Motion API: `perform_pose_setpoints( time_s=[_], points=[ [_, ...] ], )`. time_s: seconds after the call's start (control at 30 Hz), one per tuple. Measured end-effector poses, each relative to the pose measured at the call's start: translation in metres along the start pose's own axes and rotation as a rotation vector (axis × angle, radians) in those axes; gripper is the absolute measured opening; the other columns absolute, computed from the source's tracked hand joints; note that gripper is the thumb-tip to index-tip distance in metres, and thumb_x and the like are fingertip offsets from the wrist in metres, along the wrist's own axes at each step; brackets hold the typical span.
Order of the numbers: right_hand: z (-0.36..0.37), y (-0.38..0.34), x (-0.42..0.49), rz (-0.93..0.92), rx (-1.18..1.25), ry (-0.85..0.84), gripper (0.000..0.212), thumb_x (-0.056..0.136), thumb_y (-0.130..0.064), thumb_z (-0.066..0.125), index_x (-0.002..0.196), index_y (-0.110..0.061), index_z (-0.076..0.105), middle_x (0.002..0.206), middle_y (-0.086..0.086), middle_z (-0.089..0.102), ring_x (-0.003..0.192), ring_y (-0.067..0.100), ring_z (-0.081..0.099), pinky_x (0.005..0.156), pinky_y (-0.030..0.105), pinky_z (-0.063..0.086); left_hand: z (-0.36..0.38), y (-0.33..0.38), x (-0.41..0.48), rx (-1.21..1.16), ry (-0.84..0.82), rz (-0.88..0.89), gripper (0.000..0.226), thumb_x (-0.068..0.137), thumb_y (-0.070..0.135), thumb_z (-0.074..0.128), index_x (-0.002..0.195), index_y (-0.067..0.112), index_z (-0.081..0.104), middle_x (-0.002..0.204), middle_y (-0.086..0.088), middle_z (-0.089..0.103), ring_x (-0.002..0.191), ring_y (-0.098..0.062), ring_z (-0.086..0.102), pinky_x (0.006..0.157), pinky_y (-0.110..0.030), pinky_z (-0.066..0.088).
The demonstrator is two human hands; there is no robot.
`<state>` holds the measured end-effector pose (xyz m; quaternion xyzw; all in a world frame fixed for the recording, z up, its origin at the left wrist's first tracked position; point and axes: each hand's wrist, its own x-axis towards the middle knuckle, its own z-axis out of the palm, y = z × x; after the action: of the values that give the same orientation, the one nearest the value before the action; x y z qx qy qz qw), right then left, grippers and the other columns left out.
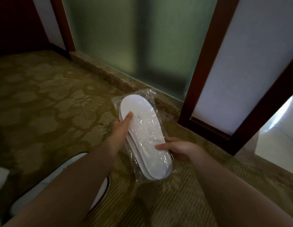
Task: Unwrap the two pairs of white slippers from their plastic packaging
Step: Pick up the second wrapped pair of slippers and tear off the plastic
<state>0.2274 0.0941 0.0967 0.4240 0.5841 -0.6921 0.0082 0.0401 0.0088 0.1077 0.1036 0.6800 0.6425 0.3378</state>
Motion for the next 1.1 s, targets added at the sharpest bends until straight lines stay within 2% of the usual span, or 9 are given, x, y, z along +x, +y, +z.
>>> perform_pose_setpoints(
  time_s=[0.13,0.2,0.3,0.43,0.57,0.7,0.83,0.97,1.1],
  points=[
    [0.011,-0.006,0.001,-0.026,-0.087,-0.009,0.037,0.073,-0.024,0.077,0.108,-0.017,0.067,0.101,0.001,0.072,0.092,0.018,0.068,0.077,0.028,0.054,-0.011,0.005,0.003,0.011,0.065,0.044,0.064,0.085,0.046,0.058,0.138,0.014,0.042,0.133,-0.012,0.054,0.103,-0.028,0.054,0.084,-0.033,0.041],
    [0.016,-0.013,0.004,-0.131,-0.097,0.11,0.032,0.073,-0.029,0.077,0.102,-0.021,0.067,0.095,0.0,0.071,0.083,0.016,0.067,0.072,0.028,0.054,-0.018,0.007,0.002,0.02,0.089,0.058,0.064,0.086,0.045,0.056,0.14,0.015,0.039,0.136,-0.012,0.052,0.114,-0.03,0.053,0.088,-0.033,0.041],
    [0.021,-0.028,0.008,-0.348,-0.084,0.366,0.038,0.081,-0.024,0.071,0.116,-0.021,0.058,0.09,-0.003,0.065,0.072,0.011,0.065,0.069,0.027,0.052,-0.03,0.008,0.003,0.093,0.093,0.079,0.064,0.087,0.046,0.054,0.142,0.017,0.038,0.139,-0.012,0.05,0.121,-0.031,0.051,0.095,-0.037,0.04],
    [0.026,-0.044,0.004,-0.543,-0.249,0.533,0.048,0.088,-0.018,0.061,0.132,-0.029,0.045,0.093,-0.017,0.055,0.081,-0.003,0.054,0.058,0.012,0.04,-0.043,0.009,0.004,0.193,0.051,0.075,0.065,0.088,0.051,0.049,0.142,0.017,0.036,0.142,-0.012,0.046,0.125,-0.033,0.048,0.101,-0.04,0.038],
    [0.035,-0.047,0.0,-0.676,-0.443,0.665,0.051,0.09,-0.017,0.058,0.136,-0.029,0.042,0.111,-0.01,0.053,0.084,-0.001,0.053,0.07,0.016,0.044,-0.054,0.011,0.006,0.233,0.011,0.043,0.069,0.088,0.052,0.047,0.146,0.02,0.029,0.15,-0.011,0.038,0.131,-0.033,0.042,0.11,-0.046,0.034],
    [0.041,-0.049,-0.004,-0.766,-0.668,0.727,0.052,0.087,-0.012,0.061,0.136,-0.025,0.045,0.128,-0.002,0.05,0.105,0.014,0.056,0.087,0.025,0.047,-0.059,0.014,0.006,0.252,-0.019,0.048,0.065,0.089,0.049,0.048,0.144,0.017,0.035,0.147,-0.011,0.042,0.13,-0.032,0.044,0.11,-0.042,0.035],
    [0.045,-0.051,-0.006,-0.836,-0.815,0.719,0.05,0.084,-0.007,0.064,0.131,-0.02,0.053,0.131,-0.001,0.048,0.123,0.017,0.046,0.104,0.029,0.041,-0.062,0.017,0.006,0.251,-0.108,-0.012,0.062,0.087,0.051,0.05,0.138,0.017,0.044,0.14,-0.011,0.05,0.123,-0.032,0.05,0.109,-0.046,0.038],
    [0.045,-0.053,-0.009,-0.896,-0.903,0.739,0.047,0.082,-0.004,0.064,0.126,-0.017,0.058,0.128,0.002,0.051,0.123,0.019,0.044,0.104,0.03,0.039,-0.066,0.016,0.006,0.293,-0.144,-0.066,0.067,0.083,0.058,0.05,0.136,0.018,0.047,0.138,-0.009,0.051,0.122,-0.031,0.051,0.104,-0.039,0.038],
    [0.046,-0.052,-0.008,-0.942,-0.91,0.794,0.024,0.085,-0.01,0.063,0.109,-0.01,0.07,0.114,0.006,0.059,0.11,0.023,0.05,0.091,0.026,0.039,-0.072,0.015,0.006,0.302,-0.188,-0.125,0.075,0.076,0.065,0.052,0.135,0.019,0.049,0.135,-0.011,0.055,0.118,-0.03,0.054,0.108,-0.046,0.038]
  ],
)
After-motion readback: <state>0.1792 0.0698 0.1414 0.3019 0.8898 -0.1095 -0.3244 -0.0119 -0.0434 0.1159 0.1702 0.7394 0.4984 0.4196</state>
